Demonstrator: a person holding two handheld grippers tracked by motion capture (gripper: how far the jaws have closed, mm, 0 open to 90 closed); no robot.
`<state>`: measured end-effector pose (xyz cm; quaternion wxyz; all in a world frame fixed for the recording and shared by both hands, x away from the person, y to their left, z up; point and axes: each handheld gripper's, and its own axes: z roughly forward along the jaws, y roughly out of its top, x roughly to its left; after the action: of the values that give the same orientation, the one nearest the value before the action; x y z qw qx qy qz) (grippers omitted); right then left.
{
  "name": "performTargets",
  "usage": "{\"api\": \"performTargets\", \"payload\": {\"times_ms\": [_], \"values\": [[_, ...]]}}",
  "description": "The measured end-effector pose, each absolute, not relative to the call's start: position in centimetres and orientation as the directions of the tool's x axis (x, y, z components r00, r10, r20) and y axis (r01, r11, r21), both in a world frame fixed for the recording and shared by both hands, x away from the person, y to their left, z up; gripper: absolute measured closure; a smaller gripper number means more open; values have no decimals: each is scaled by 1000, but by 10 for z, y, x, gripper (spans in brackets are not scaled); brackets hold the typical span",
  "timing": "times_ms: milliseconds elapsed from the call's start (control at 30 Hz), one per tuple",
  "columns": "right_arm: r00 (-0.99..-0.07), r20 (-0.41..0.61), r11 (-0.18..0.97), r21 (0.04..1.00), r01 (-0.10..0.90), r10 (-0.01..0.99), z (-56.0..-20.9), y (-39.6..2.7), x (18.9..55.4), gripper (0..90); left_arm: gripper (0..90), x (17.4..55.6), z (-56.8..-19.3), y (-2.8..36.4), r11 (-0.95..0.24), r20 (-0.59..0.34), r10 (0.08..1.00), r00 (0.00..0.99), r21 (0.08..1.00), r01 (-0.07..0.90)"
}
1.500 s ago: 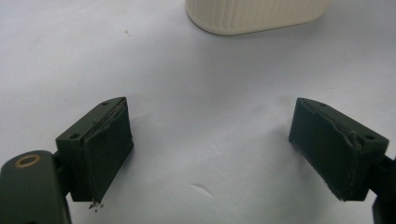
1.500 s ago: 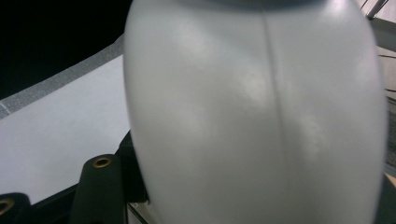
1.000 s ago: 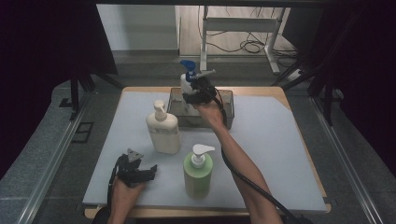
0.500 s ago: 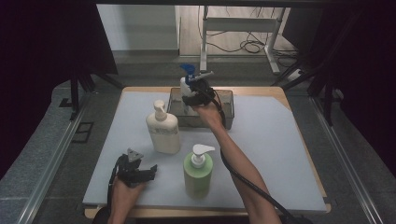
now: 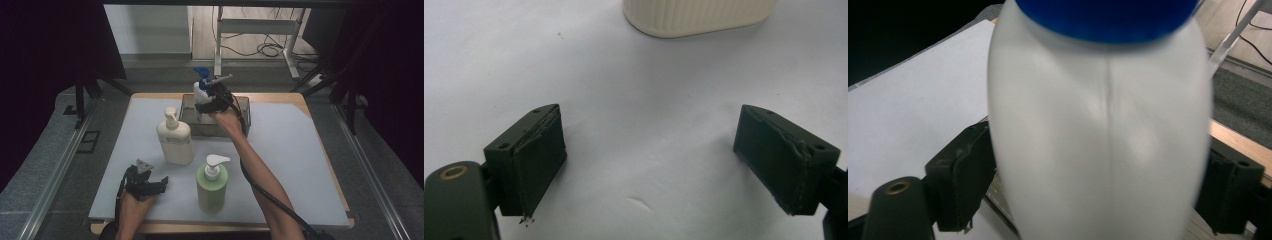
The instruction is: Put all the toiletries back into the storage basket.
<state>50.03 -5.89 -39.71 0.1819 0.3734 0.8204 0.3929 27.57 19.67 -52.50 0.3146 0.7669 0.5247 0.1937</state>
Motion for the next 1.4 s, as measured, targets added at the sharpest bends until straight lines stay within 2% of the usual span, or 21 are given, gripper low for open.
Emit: {"api": "performTargets", "payload": {"times_ms": [433,667,867,967,1067,1300,1400], "values": [[-697,25,425,777,465,717,-403,-85,484,164,126,276,-525,197,-253,-32,927,375,685,683],[-711,26,450,758,472,703,-411,-101,479,301,126,276,-525,197,-252,-32,927,375,686,683],[-698,46,436,751,496,715,-419,-118,482,381,126,276,-525,197,-252,-33,927,375,686,683],[-686,58,421,751,508,725,-424,-125,485,451,126,276,-525,197,-252,-33,927,375,686,682],[-669,92,392,748,536,738,-429,-130,489,559,126,276,-525,197,-252,-33,927,375,685,683],[-643,79,393,732,556,762,-439,-123,497,818,126,276,-525,197,-252,-33,926,375,686,682],[-642,67,405,725,558,763,-441,-114,499,895,126,276,-525,197,-252,-33,926,375,686,682]]}}
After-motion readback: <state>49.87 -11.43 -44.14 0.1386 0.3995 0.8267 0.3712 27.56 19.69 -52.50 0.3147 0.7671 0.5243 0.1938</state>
